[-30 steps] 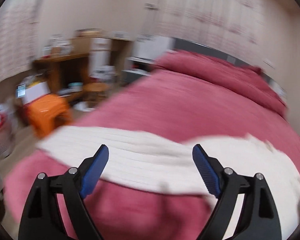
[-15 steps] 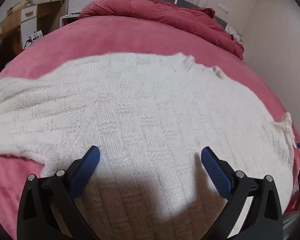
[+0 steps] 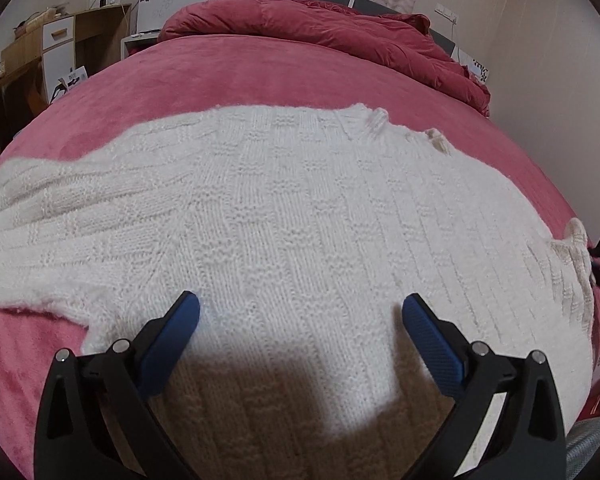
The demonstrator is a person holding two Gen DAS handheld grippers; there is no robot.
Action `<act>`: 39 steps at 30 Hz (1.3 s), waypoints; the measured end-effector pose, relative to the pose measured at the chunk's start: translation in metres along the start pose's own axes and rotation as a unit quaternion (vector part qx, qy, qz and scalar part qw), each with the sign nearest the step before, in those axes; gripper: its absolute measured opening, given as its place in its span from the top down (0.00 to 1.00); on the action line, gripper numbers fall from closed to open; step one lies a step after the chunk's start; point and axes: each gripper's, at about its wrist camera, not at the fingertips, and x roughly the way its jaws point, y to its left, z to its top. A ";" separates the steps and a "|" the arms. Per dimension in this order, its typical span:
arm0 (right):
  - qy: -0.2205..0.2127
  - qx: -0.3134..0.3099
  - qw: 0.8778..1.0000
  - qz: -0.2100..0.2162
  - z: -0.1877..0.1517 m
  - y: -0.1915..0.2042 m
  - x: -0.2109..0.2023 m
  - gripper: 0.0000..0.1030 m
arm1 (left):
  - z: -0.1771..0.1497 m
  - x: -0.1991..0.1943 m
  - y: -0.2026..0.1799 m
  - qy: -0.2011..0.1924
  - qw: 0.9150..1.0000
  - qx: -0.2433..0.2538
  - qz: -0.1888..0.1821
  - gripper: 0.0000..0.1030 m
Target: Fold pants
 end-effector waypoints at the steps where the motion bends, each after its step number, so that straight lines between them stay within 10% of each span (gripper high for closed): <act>1: -0.009 -0.018 1.000 0.011 0.004 0.009 -0.008 0.89 | 0.000 0.000 0.000 0.000 1.000 0.000 0.000 0.02; 8: -0.093 -0.183 0.973 0.103 0.006 0.030 -0.104 0.90 | 0.000 0.000 0.000 -0.001 1.000 -0.001 -0.001 0.02; 15: -0.051 -0.118 0.989 -0.074 0.027 -0.072 -0.082 0.89 | 0.001 0.000 0.000 -0.001 1.000 0.000 0.000 0.02; 17: -0.038 -0.067 0.996 -0.039 0.028 -0.094 -0.082 0.60 | 0.001 0.000 0.000 -0.001 1.000 0.000 0.001 0.02; 18: -0.039 -0.038 0.998 -0.017 0.028 -0.103 -0.085 0.26 | 0.001 0.000 0.000 0.000 1.000 0.000 0.001 0.02; 21: -0.058 -0.004 0.998 0.035 0.031 -0.110 -0.087 0.22 | 0.001 0.000 -0.002 0.001 1.000 0.003 0.004 0.02; 26: -0.044 0.059 0.996 0.059 0.040 -0.126 -0.065 0.32 | 0.001 0.000 -0.002 0.001 1.000 0.001 0.003 0.02; 31: -0.020 0.101 0.992 0.070 0.047 -0.104 -0.028 0.85 | 0.001 0.001 -0.004 0.003 1.000 0.004 0.008 0.02; 35: -0.095 -0.057 0.991 0.078 0.056 -0.028 -0.063 0.91 | 0.001 0.002 -0.006 0.006 1.000 0.008 0.014 0.02; 39: -0.227 -0.232 0.942 0.084 0.050 0.029 -0.126 0.92 | 0.002 0.002 -0.007 0.008 1.000 0.010 0.017 0.02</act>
